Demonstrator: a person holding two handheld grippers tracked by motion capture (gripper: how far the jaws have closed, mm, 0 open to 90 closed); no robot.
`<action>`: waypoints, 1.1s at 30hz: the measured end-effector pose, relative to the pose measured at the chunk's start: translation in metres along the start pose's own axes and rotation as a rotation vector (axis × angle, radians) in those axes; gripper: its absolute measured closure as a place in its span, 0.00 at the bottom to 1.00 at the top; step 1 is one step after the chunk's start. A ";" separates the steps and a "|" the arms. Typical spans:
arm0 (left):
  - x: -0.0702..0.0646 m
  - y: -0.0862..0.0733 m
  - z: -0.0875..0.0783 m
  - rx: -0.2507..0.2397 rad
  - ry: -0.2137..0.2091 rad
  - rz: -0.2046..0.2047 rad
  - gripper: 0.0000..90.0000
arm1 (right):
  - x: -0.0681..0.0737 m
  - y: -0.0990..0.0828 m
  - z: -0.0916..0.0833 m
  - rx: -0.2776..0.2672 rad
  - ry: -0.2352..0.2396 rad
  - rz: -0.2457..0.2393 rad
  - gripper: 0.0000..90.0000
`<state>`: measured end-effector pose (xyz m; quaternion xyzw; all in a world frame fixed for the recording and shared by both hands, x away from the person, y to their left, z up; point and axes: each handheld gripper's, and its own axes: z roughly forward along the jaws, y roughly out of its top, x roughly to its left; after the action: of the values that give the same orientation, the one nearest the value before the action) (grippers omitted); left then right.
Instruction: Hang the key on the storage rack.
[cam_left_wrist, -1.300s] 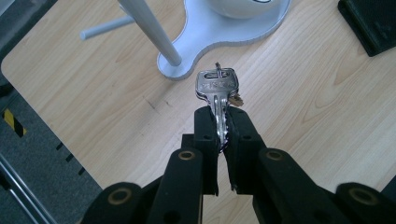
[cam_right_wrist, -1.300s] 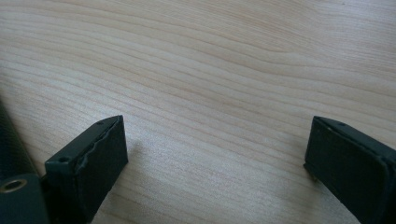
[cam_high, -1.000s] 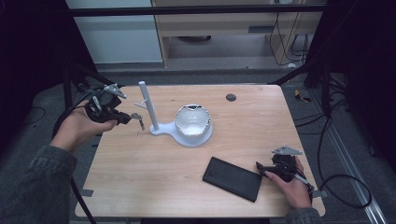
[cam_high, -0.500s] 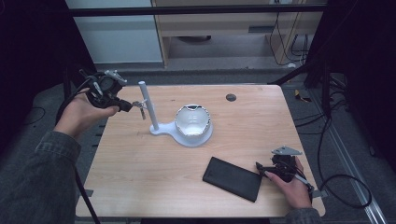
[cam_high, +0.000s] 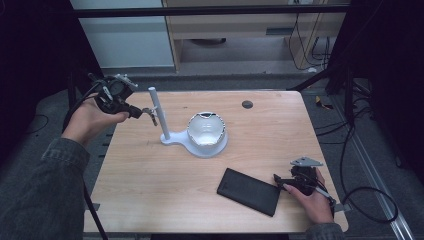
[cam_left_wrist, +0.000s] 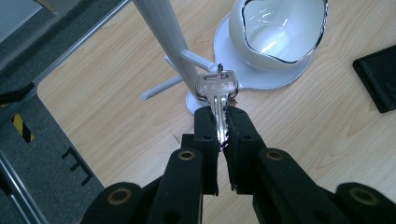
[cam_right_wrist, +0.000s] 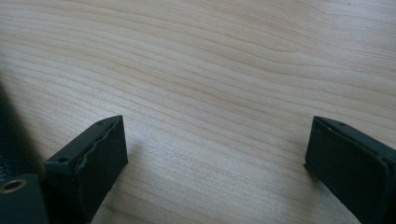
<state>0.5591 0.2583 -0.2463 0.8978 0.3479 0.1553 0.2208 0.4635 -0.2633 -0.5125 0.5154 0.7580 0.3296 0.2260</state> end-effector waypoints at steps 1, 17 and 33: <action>0.000 0.000 0.001 -0.003 0.000 -0.001 0.93 | 0.000 0.000 0.000 0.000 0.000 -0.002 0.06; 0.006 0.003 0.008 -0.012 0.016 -0.017 0.93 | 0.000 0.000 0.000 -0.002 0.002 -0.001 0.06; 0.011 -0.005 0.009 -0.104 0.064 -0.050 0.88 | 0.001 0.000 0.000 -0.002 0.006 -0.003 0.06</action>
<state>0.5679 0.2667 -0.2555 0.8708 0.3685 0.1964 0.2596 0.4632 -0.2628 -0.5125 0.5132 0.7590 0.3317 0.2247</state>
